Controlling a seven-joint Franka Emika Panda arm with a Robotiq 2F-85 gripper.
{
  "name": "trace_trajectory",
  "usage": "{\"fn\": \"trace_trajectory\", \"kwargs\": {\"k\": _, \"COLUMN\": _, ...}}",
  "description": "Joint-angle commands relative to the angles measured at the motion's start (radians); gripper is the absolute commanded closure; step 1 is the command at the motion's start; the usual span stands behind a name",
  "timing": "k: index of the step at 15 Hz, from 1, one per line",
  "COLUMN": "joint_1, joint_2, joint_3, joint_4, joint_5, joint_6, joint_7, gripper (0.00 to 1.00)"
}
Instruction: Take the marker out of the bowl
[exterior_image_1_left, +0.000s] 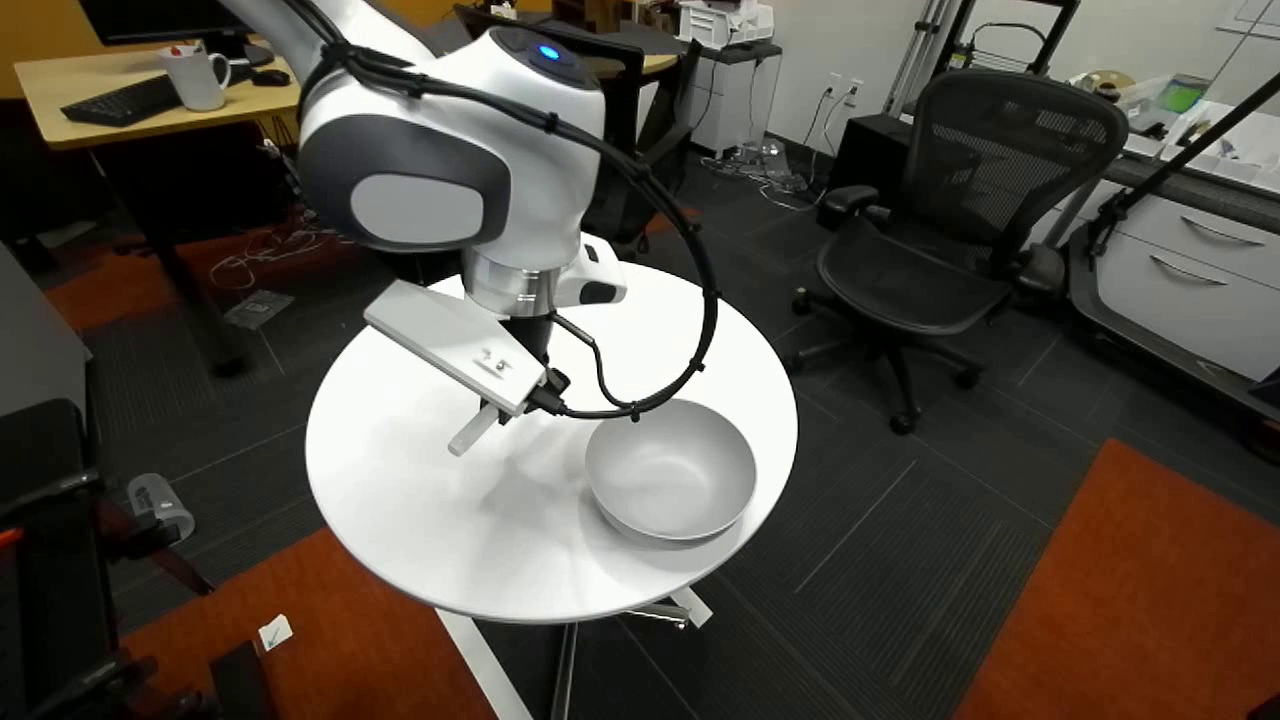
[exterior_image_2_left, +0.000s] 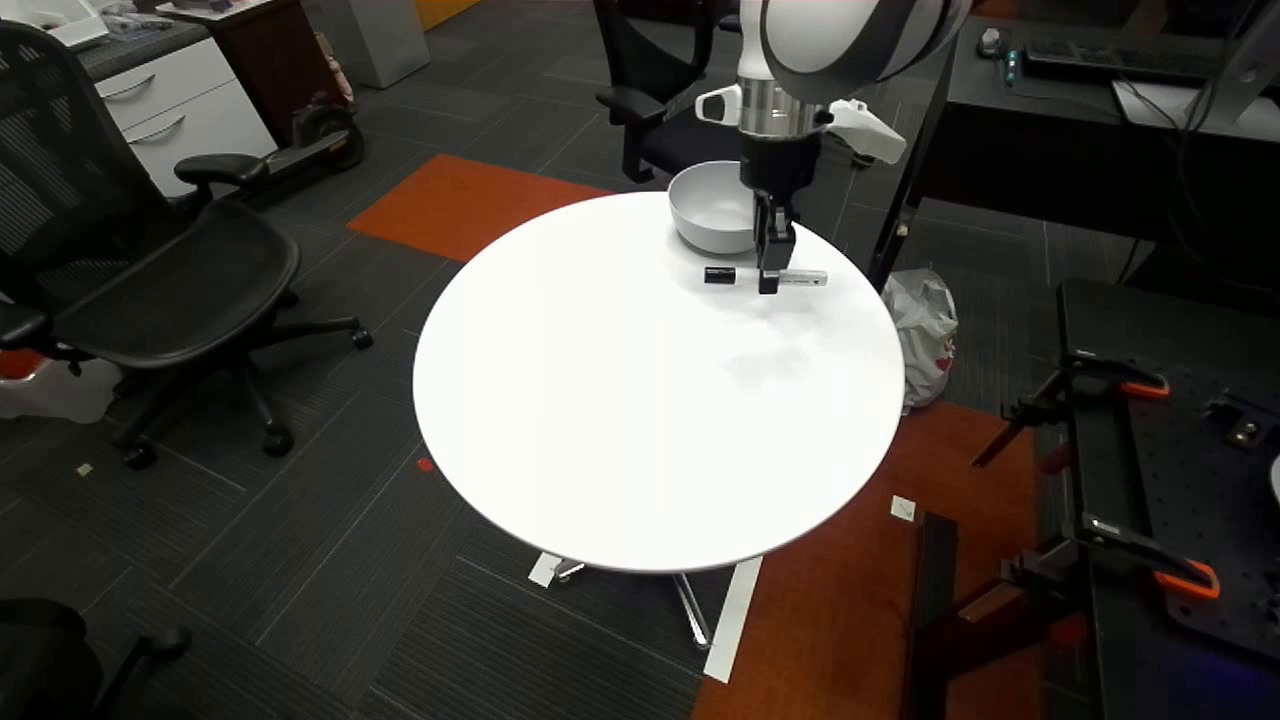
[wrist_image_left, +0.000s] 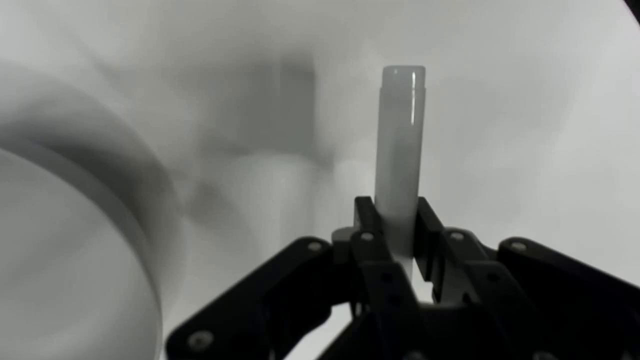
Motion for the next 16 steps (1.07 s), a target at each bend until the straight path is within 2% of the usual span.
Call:
{"fn": "trace_trajectory", "kwargs": {"k": 1, "joint_1": -0.035, "joint_2": 0.049, "joint_3": 0.032, "joint_4": 0.047, "joint_5": -0.004, "joint_6": -0.040, "joint_7": -0.021, "gripper": 0.95}}
{"fn": "trace_trajectory", "kwargs": {"k": 6, "joint_1": -0.052, "joint_2": 0.100, "joint_3": 0.049, "joint_4": 0.064, "joint_5": -0.009, "joint_6": -0.035, "joint_7": -0.021, "gripper": 0.95}}
{"fn": "trace_trajectory", "kwargs": {"k": 7, "joint_1": -0.054, "joint_2": 0.102, "joint_3": 0.050, "joint_4": 0.064, "joint_5": -0.012, "joint_6": -0.039, "joint_7": -0.018, "gripper": 0.54}}
{"fn": "trace_trajectory", "kwargs": {"k": 8, "joint_1": -0.053, "joint_2": 0.103, "joint_3": 0.051, "joint_4": 0.066, "joint_5": -0.015, "joint_6": -0.038, "joint_7": -0.010, "gripper": 0.53}}
{"fn": "trace_trajectory", "kwargs": {"k": 11, "joint_1": -0.028, "joint_2": 0.058, "joint_3": 0.037, "joint_4": 0.040, "joint_5": -0.046, "joint_6": -0.013, "joint_7": 0.026, "gripper": 0.34}}
{"fn": "trace_trajectory", "kwargs": {"k": 14, "joint_1": -0.009, "joint_2": -0.020, "joint_3": 0.023, "joint_4": 0.015, "joint_5": -0.093, "joint_6": 0.003, "joint_7": 0.052, "gripper": 0.09}}
{"fn": "trace_trajectory", "kwargs": {"k": 15, "joint_1": -0.007, "joint_2": -0.054, "joint_3": 0.023, "joint_4": 0.006, "joint_5": -0.104, "joint_6": 0.002, "joint_7": 0.054, "gripper": 0.03}}
{"fn": "trace_trajectory", "kwargs": {"k": 16, "joint_1": -0.004, "joint_2": -0.084, "joint_3": 0.022, "joint_4": -0.001, "joint_5": -0.114, "joint_6": 0.005, "joint_7": 0.060, "gripper": 0.00}}
